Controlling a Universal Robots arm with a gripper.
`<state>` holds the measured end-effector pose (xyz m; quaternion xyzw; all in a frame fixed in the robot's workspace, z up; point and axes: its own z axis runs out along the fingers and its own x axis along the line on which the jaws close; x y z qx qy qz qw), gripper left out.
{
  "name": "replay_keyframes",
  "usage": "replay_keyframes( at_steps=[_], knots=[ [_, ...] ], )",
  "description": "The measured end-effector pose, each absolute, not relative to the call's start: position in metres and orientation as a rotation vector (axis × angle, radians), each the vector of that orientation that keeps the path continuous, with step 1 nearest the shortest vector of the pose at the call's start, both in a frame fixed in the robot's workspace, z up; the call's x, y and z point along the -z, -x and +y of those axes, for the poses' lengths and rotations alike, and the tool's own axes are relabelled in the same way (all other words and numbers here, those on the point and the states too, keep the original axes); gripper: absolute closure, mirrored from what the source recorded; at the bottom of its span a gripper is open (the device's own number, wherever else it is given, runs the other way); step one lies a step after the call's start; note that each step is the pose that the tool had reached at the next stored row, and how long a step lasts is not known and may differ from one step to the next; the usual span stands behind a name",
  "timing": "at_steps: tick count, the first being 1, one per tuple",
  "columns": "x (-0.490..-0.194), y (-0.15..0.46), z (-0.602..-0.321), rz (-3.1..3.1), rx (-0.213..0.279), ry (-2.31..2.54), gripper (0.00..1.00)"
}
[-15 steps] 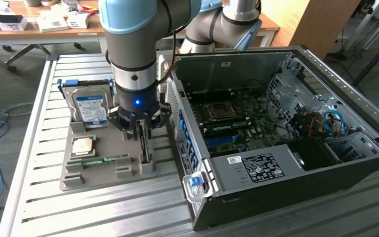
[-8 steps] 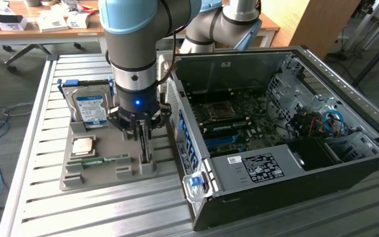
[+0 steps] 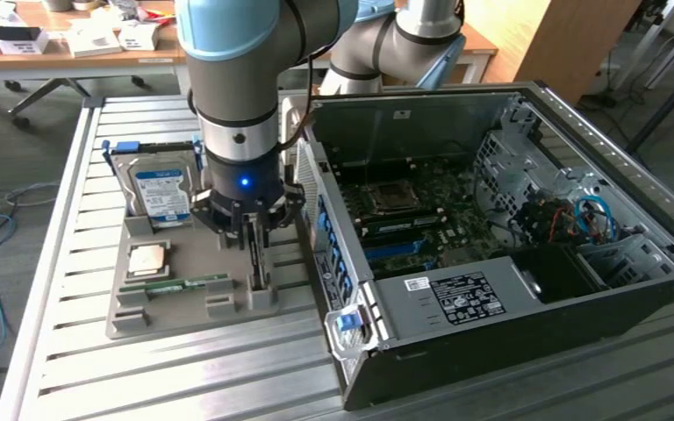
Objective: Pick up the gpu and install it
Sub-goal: 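Pick up the gpu and move the gpu toward the slot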
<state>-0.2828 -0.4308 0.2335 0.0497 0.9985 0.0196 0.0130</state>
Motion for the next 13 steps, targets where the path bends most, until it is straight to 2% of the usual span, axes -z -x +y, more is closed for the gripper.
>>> replay_keyframes(
  at_steps=[1, 3, 13],
  knots=[
    [-0.2335, 0.2828, -0.4308, 3.111, -0.061, -0.155, 0.63],
    [-0.2336, 0.2828, -0.4308, 3.111, -0.061, -0.155, 0.74],
    [-0.2335, 0.2828, -0.4308, 3.111, -0.061, -0.155, 0.74]
  ],
)
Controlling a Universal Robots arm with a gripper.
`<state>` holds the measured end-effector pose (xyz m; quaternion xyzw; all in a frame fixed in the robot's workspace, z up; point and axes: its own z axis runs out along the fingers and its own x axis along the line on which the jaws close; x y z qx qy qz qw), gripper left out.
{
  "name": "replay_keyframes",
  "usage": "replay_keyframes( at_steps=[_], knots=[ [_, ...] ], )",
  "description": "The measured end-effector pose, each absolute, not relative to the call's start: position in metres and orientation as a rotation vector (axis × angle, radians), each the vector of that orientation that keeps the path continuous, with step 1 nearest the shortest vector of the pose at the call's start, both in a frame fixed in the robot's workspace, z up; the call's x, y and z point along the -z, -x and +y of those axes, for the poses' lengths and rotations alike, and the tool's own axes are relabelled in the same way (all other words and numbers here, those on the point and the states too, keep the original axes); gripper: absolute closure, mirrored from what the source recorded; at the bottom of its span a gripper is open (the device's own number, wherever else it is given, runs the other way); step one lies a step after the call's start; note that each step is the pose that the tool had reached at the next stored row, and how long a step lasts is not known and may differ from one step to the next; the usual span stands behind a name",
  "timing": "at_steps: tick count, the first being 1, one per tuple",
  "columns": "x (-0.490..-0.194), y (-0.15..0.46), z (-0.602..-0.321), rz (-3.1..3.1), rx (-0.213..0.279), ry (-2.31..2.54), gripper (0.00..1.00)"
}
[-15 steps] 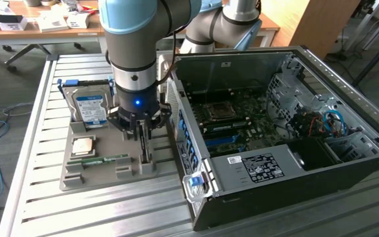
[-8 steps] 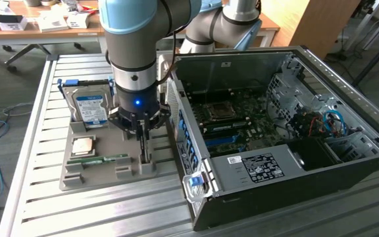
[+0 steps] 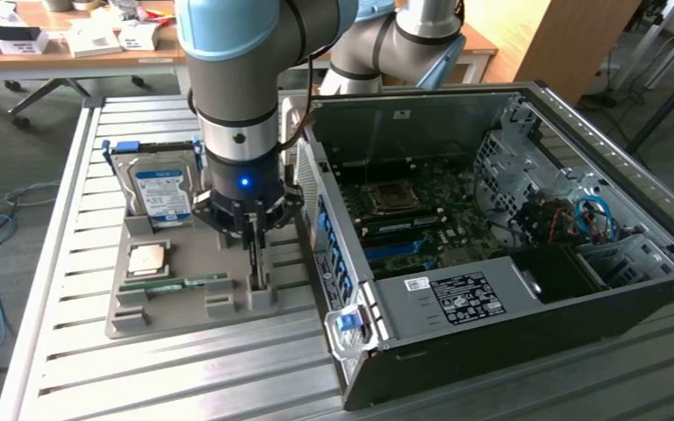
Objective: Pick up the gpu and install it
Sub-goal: 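Pick up the gpu and move the gpu toward the slot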
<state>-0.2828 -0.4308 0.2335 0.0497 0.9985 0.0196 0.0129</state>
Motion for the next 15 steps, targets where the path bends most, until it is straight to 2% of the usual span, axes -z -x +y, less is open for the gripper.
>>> replay_keyframes(
  at_steps=[15],
  knots=[
    [-0.2335, 0.2823, -0.4308, 3.113, -0.062, -0.127, 0.74]
  ],
)
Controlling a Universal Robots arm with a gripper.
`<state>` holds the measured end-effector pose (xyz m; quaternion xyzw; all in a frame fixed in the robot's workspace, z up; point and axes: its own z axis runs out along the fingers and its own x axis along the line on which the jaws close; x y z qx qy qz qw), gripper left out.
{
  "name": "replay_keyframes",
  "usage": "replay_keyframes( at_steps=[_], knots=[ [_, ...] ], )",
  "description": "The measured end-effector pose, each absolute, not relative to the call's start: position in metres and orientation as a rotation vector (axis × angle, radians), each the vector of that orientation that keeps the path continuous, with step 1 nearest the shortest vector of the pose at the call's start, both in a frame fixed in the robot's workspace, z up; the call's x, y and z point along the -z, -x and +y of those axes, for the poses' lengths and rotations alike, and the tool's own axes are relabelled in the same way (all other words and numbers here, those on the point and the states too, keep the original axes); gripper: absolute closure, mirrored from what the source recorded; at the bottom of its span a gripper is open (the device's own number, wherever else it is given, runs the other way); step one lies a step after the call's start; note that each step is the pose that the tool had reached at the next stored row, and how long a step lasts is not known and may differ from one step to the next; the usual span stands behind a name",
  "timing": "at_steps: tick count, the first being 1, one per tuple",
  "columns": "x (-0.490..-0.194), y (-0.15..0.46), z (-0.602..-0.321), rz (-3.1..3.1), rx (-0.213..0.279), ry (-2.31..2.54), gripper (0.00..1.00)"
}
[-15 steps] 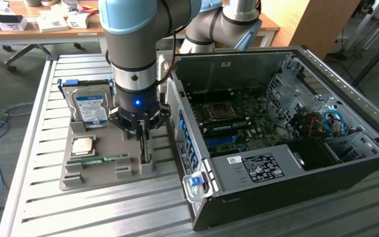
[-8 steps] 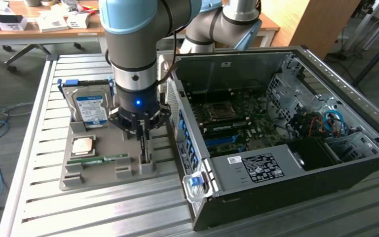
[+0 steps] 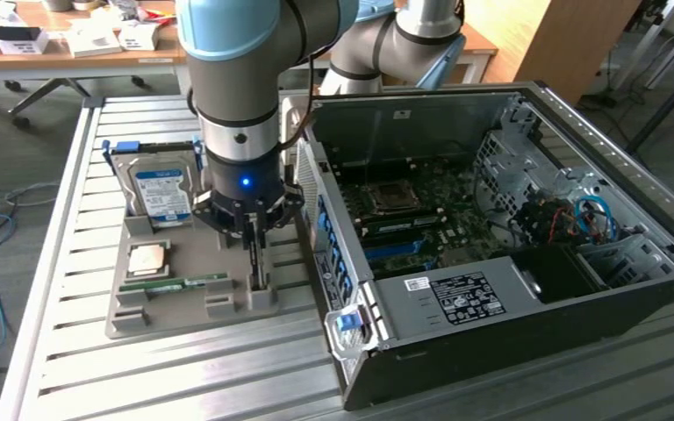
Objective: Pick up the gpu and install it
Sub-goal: 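Pick up the gpu and move the gpu toward the slot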
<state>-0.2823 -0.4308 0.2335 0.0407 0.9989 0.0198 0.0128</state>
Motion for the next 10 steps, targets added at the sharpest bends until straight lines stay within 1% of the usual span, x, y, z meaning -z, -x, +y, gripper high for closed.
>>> replay_keyframes(
  at_steps=[10],
  knots=[
    [-0.254, 0.282, -0.431, 3.113, -0.062, -0.119, 0.74]
  ],
)
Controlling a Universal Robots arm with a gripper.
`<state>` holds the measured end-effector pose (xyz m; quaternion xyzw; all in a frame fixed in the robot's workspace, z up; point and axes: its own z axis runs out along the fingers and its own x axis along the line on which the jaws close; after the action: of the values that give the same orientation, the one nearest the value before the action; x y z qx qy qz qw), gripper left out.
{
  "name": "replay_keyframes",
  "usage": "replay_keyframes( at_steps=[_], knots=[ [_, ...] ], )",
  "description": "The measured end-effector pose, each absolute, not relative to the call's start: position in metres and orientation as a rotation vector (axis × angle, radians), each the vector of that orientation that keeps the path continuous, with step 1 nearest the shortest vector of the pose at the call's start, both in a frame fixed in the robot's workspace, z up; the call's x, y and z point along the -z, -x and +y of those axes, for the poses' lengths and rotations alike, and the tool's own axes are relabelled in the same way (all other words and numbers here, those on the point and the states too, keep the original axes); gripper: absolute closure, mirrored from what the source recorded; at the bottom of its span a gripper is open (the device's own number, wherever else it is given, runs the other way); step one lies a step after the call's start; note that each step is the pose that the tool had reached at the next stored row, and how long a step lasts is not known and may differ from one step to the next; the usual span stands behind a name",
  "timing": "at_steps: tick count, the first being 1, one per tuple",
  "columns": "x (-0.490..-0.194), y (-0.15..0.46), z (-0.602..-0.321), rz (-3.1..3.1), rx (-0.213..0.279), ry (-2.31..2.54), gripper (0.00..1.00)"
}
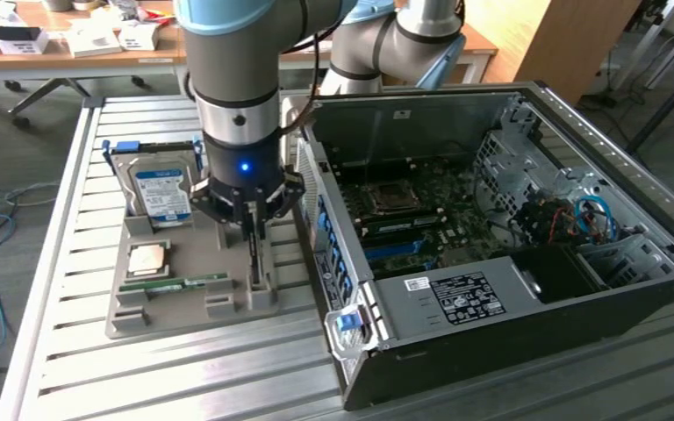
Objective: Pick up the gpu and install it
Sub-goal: 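Pick up the gpu and move the gpu toward the slot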
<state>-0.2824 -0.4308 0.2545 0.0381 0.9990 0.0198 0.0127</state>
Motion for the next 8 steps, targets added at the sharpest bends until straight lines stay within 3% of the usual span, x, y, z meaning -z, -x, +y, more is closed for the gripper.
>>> replay_keyframes(
  at_steps=[8],
  knots=[
    [-0.281, 0.282, -0.431, 3.114, -0.062, -0.104, 0.74]
  ],
)
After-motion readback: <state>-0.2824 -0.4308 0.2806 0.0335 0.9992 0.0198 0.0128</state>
